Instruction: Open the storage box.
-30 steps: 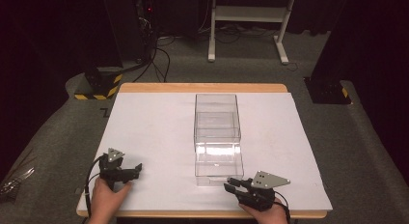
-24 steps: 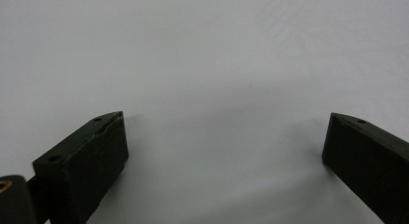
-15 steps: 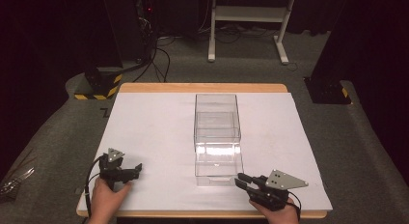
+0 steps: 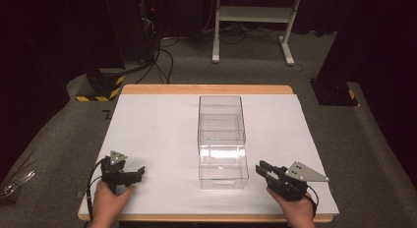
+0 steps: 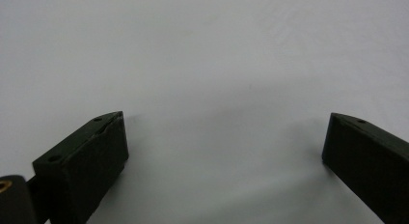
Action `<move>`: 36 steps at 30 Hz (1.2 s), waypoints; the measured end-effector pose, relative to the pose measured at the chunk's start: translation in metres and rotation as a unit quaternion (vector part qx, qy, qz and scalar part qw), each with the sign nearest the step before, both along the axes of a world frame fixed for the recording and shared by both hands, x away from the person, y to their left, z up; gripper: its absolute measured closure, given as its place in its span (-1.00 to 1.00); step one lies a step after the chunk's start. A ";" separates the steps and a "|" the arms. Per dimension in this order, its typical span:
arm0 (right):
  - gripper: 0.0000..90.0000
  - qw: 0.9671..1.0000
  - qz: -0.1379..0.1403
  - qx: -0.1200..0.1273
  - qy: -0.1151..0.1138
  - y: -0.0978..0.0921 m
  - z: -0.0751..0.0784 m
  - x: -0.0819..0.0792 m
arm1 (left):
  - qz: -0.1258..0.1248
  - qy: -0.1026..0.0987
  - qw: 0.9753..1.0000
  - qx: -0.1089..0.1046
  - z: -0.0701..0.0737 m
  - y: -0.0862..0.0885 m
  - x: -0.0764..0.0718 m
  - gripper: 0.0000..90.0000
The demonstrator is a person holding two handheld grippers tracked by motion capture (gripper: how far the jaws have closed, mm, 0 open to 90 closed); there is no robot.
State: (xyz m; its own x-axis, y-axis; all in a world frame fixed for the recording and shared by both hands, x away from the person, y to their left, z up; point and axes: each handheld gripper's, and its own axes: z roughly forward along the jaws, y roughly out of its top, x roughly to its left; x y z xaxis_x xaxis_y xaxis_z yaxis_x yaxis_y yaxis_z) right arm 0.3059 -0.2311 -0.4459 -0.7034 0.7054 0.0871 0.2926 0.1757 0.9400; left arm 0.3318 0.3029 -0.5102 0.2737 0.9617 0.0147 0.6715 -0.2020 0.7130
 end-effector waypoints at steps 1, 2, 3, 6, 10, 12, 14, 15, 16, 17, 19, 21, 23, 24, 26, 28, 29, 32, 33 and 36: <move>0.59 1.000 -0.010 -0.006 -0.002 -0.002 -0.001 0.003 | 0.000 0.000 1.000 0.000 0.000 0.000 0.000 -0.95; 0.59 1.000 -0.019 -0.009 -0.001 -0.004 -0.002 0.005 | 0.001 0.000 1.000 -0.002 0.000 0.000 0.000 -0.95; 0.58 0.999 -0.036 -0.011 0.003 -0.009 -0.005 0.009 | 0.001 0.000 1.000 -0.001 0.000 0.000 0.000 -0.95; 0.56 0.999 -0.050 -0.017 0.004 -0.013 -0.007 0.011 | 0.000 0.000 1.000 0.000 0.000 0.000 0.000 -0.95; 0.48 0.994 -0.093 -0.049 0.012 -0.022 -0.017 0.016 | 0.000 0.000 1.000 0.000 0.000 0.000 0.000 -0.95; 0.42 0.992 -0.105 -0.066 0.014 -0.023 -0.021 0.018 | 0.001 0.000 1.000 -0.002 0.000 0.000 0.000 -0.95; 0.40 0.991 -0.111 -0.071 0.017 -0.024 -0.023 0.018 | 0.000 0.000 1.000 0.000 0.000 0.000 0.000 -0.95; 0.36 0.989 -0.119 -0.080 0.020 -0.024 -0.026 0.018 | 0.000 0.000 1.000 0.000 0.000 0.000 0.000 -0.95; 0.30 0.987 -0.130 -0.092 0.025 -0.025 -0.029 0.019 | 0.000 0.000 1.000 0.000 0.000 0.000 0.000 -0.95; 0.30 0.987 -0.130 -0.092 0.025 -0.025 -0.029 0.019 | 0.000 0.000 1.000 0.000 0.000 0.000 0.000 -0.95; 0.21 0.983 -0.143 -0.109 0.034 -0.025 -0.034 0.021 | 0.000 0.000 1.000 0.000 0.000 0.000 0.000 -0.95; 0.09 0.979 -0.159 -0.124 0.043 -0.027 -0.038 0.023 | 0.000 0.000 1.000 0.000 0.000 0.000 0.000 -0.95; 0.03 0.976 -0.168 -0.131 0.055 -0.029 -0.041 0.025 | 0.000 0.000 1.000 0.000 0.000 0.000 0.000 -0.95; 0.02 0.975 -0.170 -0.133 0.058 -0.030 -0.042 0.025 | 0.000 0.000 1.000 0.000 0.000 0.000 0.000 -0.95; -0.02 0.973 -0.174 -0.139 0.067 -0.031 -0.045 0.027 | 0.001 0.000 1.000 -0.002 0.000 0.000 0.000 -0.95; -0.05 0.971 -0.177 -0.144 0.076 -0.032 -0.047 0.027 | 0.001 0.000 1.000 -0.002 0.000 0.000 0.000 -0.95; -0.08 0.970 -0.178 -0.147 0.079 -0.032 -0.049 0.028 | 0.001 0.000 1.000 -0.002 0.000 0.000 0.000 -0.95; -0.13 0.969 -0.178 -0.147 0.092 -0.033 -0.052 0.030 | 0.002 0.000 1.000 -0.003 0.000 -0.001 0.000 -0.95; -0.13 0.969 -0.178 -0.147 0.092 -0.033 -0.052 0.030 | 0.002 0.000 1.000 -0.003 0.000 -0.001 0.000 -0.95; -0.18 0.967 -0.177 -0.152 0.100 -0.034 -0.053 0.033 | 0.002 0.000 1.000 -0.003 0.000 -0.001 0.000 -0.95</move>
